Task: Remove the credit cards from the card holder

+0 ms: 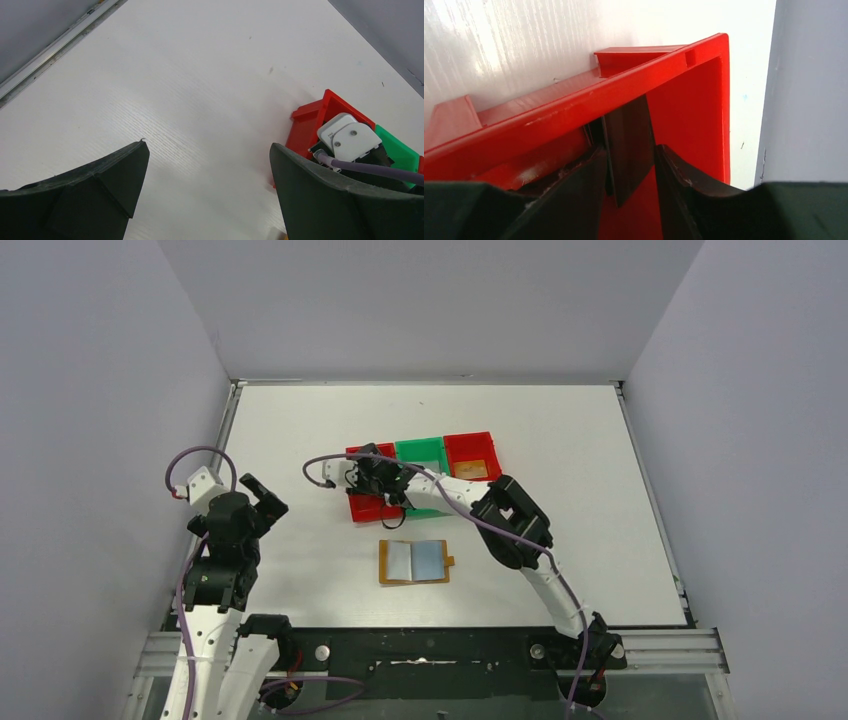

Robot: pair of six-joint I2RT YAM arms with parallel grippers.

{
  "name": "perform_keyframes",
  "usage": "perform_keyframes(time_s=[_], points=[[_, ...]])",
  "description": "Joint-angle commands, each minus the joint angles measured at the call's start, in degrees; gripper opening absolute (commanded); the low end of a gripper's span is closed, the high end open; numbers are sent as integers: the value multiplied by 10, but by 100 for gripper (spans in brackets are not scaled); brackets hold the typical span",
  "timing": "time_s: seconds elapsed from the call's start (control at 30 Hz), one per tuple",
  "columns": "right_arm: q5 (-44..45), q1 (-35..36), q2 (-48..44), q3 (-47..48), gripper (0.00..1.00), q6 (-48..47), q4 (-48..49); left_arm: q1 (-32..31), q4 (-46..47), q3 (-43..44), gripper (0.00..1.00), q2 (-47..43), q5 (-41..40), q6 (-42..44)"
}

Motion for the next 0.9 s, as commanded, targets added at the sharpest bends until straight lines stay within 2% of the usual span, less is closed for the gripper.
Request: perform_keyframes(time_s=[0.0, 0.33, 0.5, 0.6, 0.73, 0.8, 0.87], points=[[-29, -6, -57, 4, 42, 30, 2, 4, 16, 13, 93, -5, -2, -1], [-67, -9, -123, -18, 53, 90, 19, 4, 18, 12, 94, -5, 4, 1], [-58, -6, -163, -43, 55, 136, 23, 4, 18, 12, 93, -1, 9, 4], [-42, -6, -224, -109, 55, 234, 58, 3, 23, 10, 94, 1, 22, 8], [24, -5, -362, -269, 64, 411, 161, 3, 37, 4, 94, 1, 47, 16], [46, -5, -417, -330, 67, 508, 158, 2, 47, -1, 93, 1, 65, 21], [68, -7, -454, -366, 69, 613, 113, 2, 52, -3, 93, 7, 78, 26]])
